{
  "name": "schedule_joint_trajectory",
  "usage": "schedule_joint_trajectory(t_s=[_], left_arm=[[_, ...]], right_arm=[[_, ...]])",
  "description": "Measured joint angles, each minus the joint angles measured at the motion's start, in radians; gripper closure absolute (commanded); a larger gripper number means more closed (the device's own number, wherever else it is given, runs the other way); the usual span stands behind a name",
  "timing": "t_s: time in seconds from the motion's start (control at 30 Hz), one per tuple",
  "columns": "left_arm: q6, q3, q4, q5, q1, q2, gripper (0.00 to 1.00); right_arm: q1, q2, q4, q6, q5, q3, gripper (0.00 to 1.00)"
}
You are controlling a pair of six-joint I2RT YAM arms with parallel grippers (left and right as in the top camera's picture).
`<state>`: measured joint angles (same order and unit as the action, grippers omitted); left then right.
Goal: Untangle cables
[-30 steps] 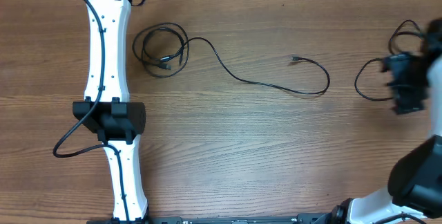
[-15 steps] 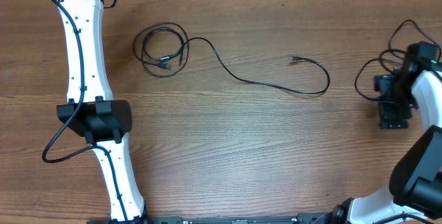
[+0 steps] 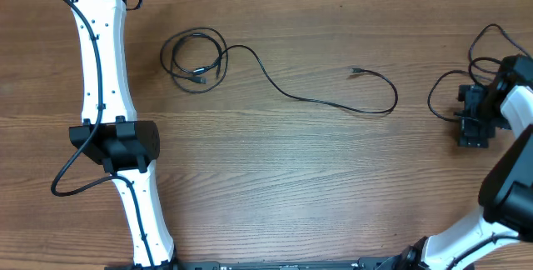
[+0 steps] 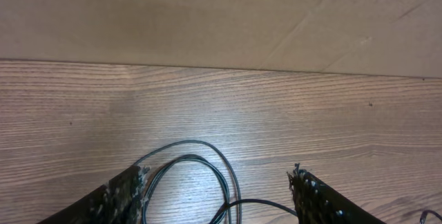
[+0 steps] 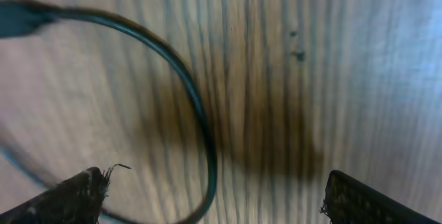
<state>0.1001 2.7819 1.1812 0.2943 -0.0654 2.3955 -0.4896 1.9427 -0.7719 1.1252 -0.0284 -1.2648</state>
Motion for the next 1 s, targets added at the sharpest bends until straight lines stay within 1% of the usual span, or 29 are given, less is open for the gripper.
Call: schedule_joint_trajectory(t_s=[0.03, 0.07, 0.1, 0.13, 0.23, 0.27, 0.3, 0.33, 0.57, 0.83, 1.0], left_arm=[[0.0, 0.0, 0.0, 0.0, 0.0, 0.0, 0.3], [0.0, 0.0, 0.0, 0.0, 0.0, 0.0, 0.3], [0.0, 0.0, 0.001, 0.0, 0.0, 0.0, 0.3], [0.0, 0.0, 0.002, 0.0, 0.0, 0.0, 0.3], [0.0, 0.0, 0.016, 0.0, 0.0, 0.0, 0.3], [0.0, 0.0, 0.021, 0.0, 0.0, 0.0, 0.3], [0.0, 0.0, 0.027, 0.0, 0.0, 0.0, 0.3], [0.0, 0.0, 0.03, 0.0, 0.0, 0.0, 0.3], [0.0, 0.0, 0.048, 0.0, 0.0, 0.0, 0.3], [0.0, 0.0, 0.081, 0.015, 0.0, 0.0, 0.31], [0.0, 0.0, 0.103, 0.046, 0.0, 0.0, 0.31]], right_arm=[[0.0, 0.011, -0.002, 0.0, -0.006, -0.005, 0.0], [0.0, 0.012, 0.005, -0.002, -0.013, -0.007, 0.03], [0.0, 0.013, 0.006, -0.002, -0.016, -0.008, 0.09], [0.0, 0.014, 0.003, -0.008, -0.019, -0.008, 0.24], [-0.001, 0.021, 0.0, -0.005, -0.019, -0.008, 0.78], [-0.001, 0.025, -0.006, -0.006, -0.019, -0.008, 0.89], [-0.001, 0.028, -0.006, -0.007, -0.019, -0.008, 0.94], [-0.001, 0.03, -0.005, -0.006, -0.019, -0.008, 0.96], [-0.001, 0.036, 0.027, -0.029, -0.02, -0.007, 0.96], [-0.001, 0.06, 0.28, -0.167, -0.002, -0.001, 0.96], [-0.007, 0.062, 0.44, -0.236, 0.069, 0.003, 0.96]])
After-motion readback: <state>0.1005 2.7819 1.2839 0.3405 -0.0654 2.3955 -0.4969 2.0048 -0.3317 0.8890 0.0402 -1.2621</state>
